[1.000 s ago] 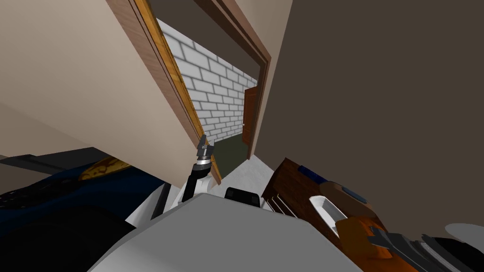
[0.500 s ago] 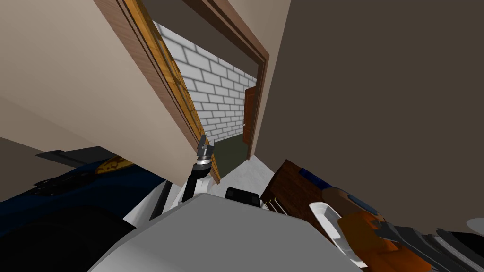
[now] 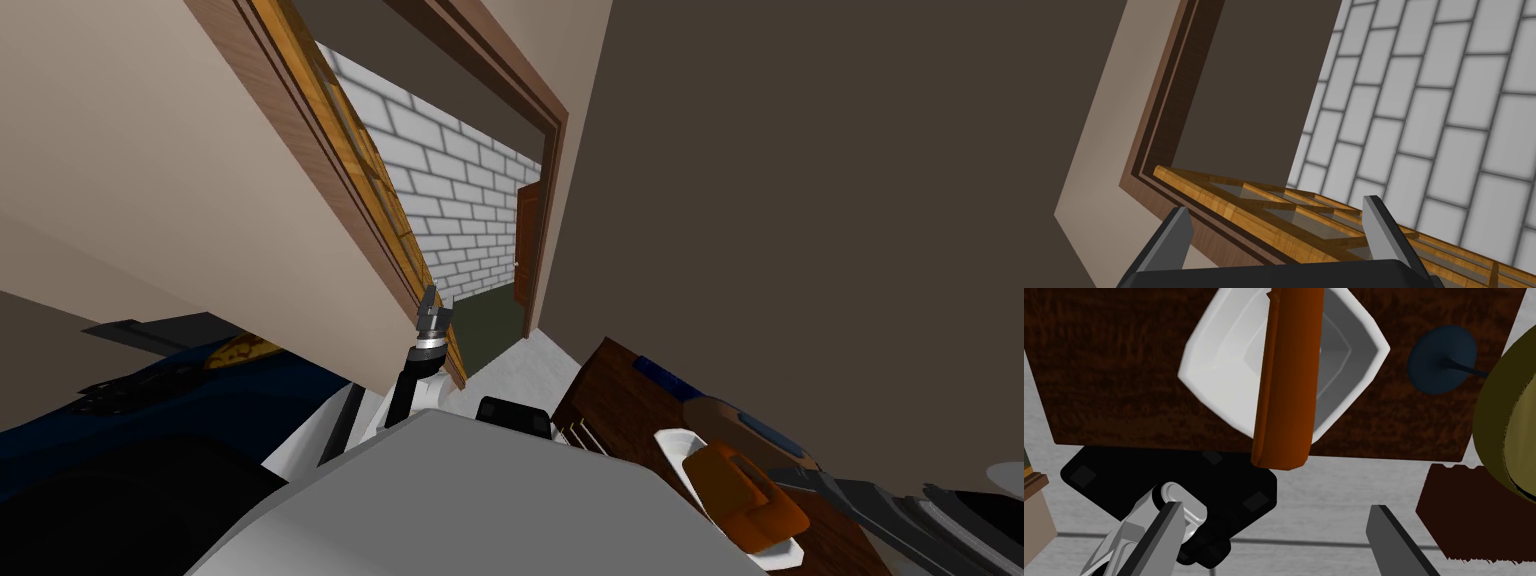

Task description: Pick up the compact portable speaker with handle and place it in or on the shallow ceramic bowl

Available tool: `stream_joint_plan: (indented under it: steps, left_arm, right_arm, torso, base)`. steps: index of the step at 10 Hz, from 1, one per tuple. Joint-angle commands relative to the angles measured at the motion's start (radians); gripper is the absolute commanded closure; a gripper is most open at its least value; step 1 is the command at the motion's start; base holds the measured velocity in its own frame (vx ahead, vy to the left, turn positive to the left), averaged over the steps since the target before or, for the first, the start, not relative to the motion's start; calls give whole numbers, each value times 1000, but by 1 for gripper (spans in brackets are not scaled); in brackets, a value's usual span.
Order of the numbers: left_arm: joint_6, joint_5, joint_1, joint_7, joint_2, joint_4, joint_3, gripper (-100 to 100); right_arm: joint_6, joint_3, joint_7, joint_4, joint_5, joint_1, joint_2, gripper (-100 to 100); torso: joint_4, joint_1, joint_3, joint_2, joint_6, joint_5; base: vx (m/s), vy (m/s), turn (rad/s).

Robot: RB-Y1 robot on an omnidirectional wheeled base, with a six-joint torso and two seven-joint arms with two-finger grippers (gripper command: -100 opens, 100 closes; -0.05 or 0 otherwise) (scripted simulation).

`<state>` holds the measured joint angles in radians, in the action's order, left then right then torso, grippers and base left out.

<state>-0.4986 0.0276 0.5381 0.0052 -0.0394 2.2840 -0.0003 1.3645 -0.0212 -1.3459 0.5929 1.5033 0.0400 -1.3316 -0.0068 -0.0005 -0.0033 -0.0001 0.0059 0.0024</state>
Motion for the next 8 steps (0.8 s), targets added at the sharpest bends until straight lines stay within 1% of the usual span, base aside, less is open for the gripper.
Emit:
stream_joint_plan:
  steps: [1, 2, 3, 4, 6, 7, 8]
  left_arm:
    - [0, 0, 0, 0, 0, 0, 0, 0]
    - [0, 0, 0, 0, 0, 0, 0, 0]
    - [0, 0, 0, 0, 0, 0, 0, 0]
    - [0, 0, 0, 0, 0, 0, 0, 0]
    - [0, 0, 0, 0, 0, 0, 0, 0]
    - [0, 0, 0, 0, 0, 0, 0, 0]
    - [0, 0, 0, 0, 0, 0, 0, 0]
  right_arm:
    - [0, 0, 0, 0, 0, 0, 0, 0]
    - [25, -2, -16, 16, 22, 1, -34, -100]
    - [42, -3, -26, 27, 37, 1, -57, -100]
    - [42, -3, -26, 27, 37, 1, -57, -100]
    - [76, -6, -47, 48, 67, 2, -102, -100]
    - [61, 1, -44, 54, 63, 17, -89, -100]
    - [64, 1, -46, 54, 64, 16, -91, 0]
  torso:
    - [0, 0, 0, 0, 0, 0]
    - [0, 0, 0, 0, 0, 0]
    - [0, 0, 0, 1, 0, 0]
    - [0, 1, 1, 2, 0, 1]
    - [1, 1, 2, 3, 0, 0]
    - [1, 1, 2, 3, 0, 0]
    - [0, 0, 1, 2, 0, 0]
  base:
    - [0, 0, 0]
    - [-17, 1, 29]
    - [-43, 7, 33]
    - [-42, 6, 9]
    - [-36, 5, 19]
    - [-17, 2, 8]
    - [0, 0, 0]
